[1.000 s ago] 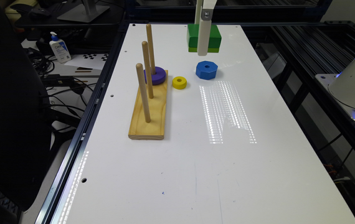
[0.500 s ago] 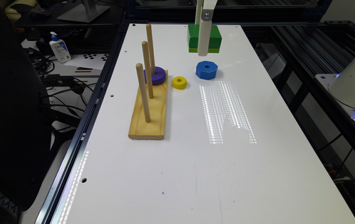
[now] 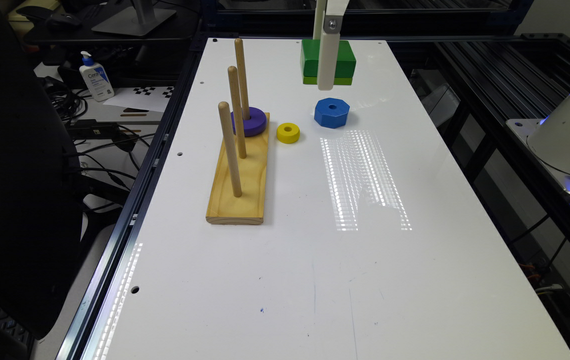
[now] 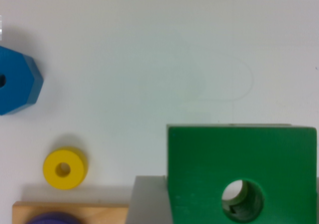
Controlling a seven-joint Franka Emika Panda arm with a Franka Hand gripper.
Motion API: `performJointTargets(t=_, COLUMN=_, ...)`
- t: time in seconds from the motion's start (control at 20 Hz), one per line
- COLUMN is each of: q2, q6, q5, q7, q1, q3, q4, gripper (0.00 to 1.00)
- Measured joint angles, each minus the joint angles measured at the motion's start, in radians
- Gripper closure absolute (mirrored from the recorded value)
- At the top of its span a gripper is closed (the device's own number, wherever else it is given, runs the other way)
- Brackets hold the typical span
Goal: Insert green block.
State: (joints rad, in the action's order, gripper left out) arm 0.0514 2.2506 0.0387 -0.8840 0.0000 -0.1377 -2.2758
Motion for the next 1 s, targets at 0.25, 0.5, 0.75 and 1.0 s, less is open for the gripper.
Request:
performJointTargets(t=0.25, q2=-0.06, q6=0.024, q5=-0.0002, q7=0.0, q1=0.001, q3=-0.006, q4=0.068, gripper=1.0)
performJointTargets(t=0.5, q2=-0.184, q6=0.018, q5=-0.0055, q7=0.0, q1=0.001, q3=-0.007, q4=0.196, gripper=1.0)
performJointTargets(t=0.75, q2=-0.187, q6=0.016, q5=-0.005, q7=-0.007, q1=0.004, q3=-0.015, q4=0.203, gripper=1.0)
performJointTargets(t=1.0, q2=-0.192, q6=0.016, q5=-0.0078, q7=-0.041, q1=0.009, q3=-0.042, q4=0.217, gripper=1.0)
